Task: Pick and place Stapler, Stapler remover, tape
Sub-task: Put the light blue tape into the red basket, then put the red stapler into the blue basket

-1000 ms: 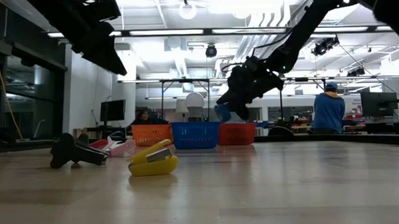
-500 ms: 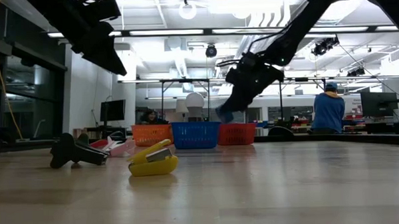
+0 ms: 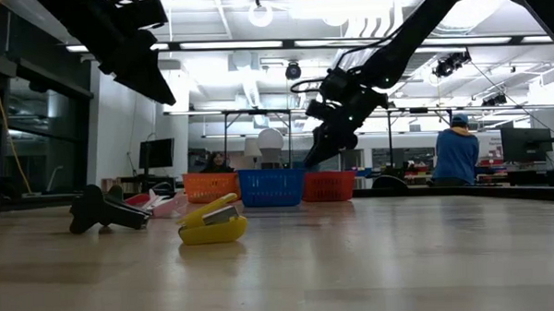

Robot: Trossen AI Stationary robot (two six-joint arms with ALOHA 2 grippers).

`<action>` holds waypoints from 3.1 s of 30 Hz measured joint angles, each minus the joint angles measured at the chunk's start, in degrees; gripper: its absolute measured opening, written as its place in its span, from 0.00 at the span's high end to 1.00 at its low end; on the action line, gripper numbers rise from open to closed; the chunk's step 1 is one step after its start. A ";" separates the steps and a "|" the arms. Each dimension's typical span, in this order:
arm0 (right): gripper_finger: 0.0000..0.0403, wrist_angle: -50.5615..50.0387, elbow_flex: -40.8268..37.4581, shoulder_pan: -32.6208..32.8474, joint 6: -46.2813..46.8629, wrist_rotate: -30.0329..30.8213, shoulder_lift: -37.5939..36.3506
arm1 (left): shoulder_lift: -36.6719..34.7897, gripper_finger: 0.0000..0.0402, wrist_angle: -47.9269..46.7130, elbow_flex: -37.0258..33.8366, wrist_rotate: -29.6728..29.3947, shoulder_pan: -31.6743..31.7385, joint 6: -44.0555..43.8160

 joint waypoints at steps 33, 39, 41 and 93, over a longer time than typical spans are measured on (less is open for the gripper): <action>0.93 -17.86 2.79 1.72 -12.61 13.59 -5.30 | 0.00 0.37 0.01 0.01 0.50 -0.01 1.30; 0.93 -28.07 9.29 5.54 -18.93 19.26 -4.37 | 0.00 0.37 0.23 0.01 0.50 -0.02 1.31; 0.93 -28.85 11.27 6.62 -19.24 21.25 -4.01 | 0.00 0.37 0.24 0.01 0.50 -0.02 1.29; 0.49 -36.27 18.06 1.31 -0.69 17.42 -5.69 | 0.00 0.37 -3.08 0.01 -2.13 0.04 -3.72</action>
